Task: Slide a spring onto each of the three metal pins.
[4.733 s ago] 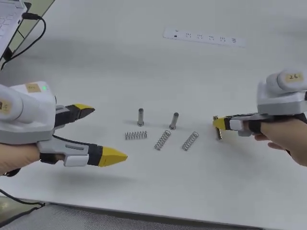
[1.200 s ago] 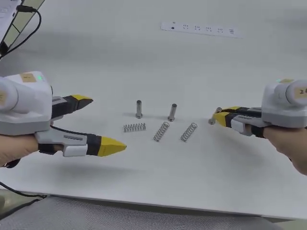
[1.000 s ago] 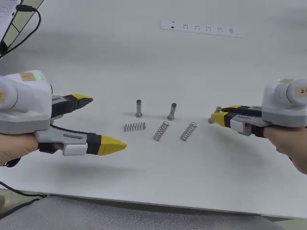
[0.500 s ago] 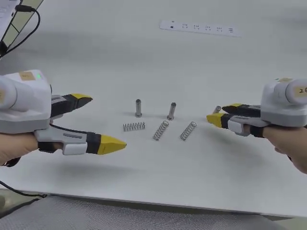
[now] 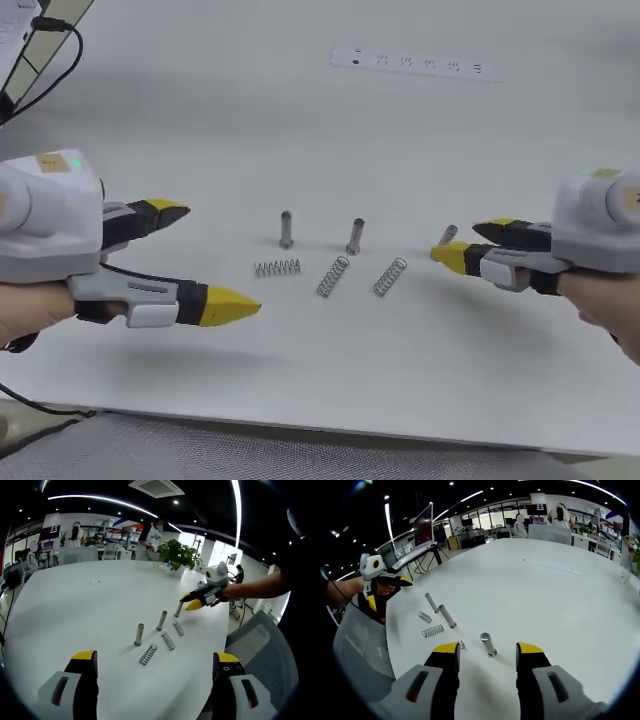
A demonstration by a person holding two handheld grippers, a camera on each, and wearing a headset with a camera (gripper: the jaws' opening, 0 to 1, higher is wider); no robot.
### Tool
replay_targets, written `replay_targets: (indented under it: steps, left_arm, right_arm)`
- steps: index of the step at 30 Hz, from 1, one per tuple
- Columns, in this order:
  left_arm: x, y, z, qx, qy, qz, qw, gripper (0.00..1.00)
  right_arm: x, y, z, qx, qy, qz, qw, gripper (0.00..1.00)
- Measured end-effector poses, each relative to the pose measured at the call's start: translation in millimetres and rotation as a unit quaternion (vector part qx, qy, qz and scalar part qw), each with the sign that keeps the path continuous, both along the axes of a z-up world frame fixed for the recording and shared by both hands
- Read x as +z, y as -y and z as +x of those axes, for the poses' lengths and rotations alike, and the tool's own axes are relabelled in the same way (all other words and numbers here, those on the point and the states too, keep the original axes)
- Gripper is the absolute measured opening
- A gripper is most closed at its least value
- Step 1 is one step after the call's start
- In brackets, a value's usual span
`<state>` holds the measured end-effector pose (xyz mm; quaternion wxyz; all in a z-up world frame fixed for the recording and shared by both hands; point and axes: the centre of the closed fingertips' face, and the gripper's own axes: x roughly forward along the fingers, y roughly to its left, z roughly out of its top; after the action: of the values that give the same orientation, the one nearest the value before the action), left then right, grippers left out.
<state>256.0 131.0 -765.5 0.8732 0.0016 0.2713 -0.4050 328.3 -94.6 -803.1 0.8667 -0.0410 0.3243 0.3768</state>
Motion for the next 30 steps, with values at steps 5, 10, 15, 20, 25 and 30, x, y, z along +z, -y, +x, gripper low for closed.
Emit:
replay_targets:
  steps: [5, 10, 15, 20, 25, 30]
  left_arm:
    - [0.7, 1.3, 0.0, -0.002, 0.0, 0.001, 1.0, 0.93]
    - [1.5, 2.0, 0.3, -0.003, 0.001, 0.002, 1.0, 0.92]
    - [1.3, 1.9, 0.4, -0.003, 0.0, 0.003, 1.0, 0.92]
    - [1.4, 2.3, 0.0, -0.004, 0.001, 0.001, 1.0, 0.92]
    - [1.2, 1.7, 0.0, -0.004, 0.002, 0.001, 1.0, 0.92]
    - [1.3, 1.0, -0.6, -0.002, 0.002, 0.001, 1.0, 0.92]
  right_arm:
    - [1.0, 4.5, -2.0, -0.001, -0.001, -0.001, 1.0, 0.46]
    - [6.3, 7.5, -5.2, 0.0, 0.002, 0.0, 1.0, 0.46]
    - [8.6, 10.6, -8.9, 0.001, 0.0, -0.001, 1.0, 0.45]
    - [9.0, 13.4, -15.9, -0.002, -0.009, 0.002, 1.0, 0.45]
    - [10.2, 12.7, -24.1, 0.002, -0.018, 0.008, 0.9998, 0.44]
    - [10.6, 12.0, -33.2, 0.008, -0.025, 0.012, 0.9996, 0.41]
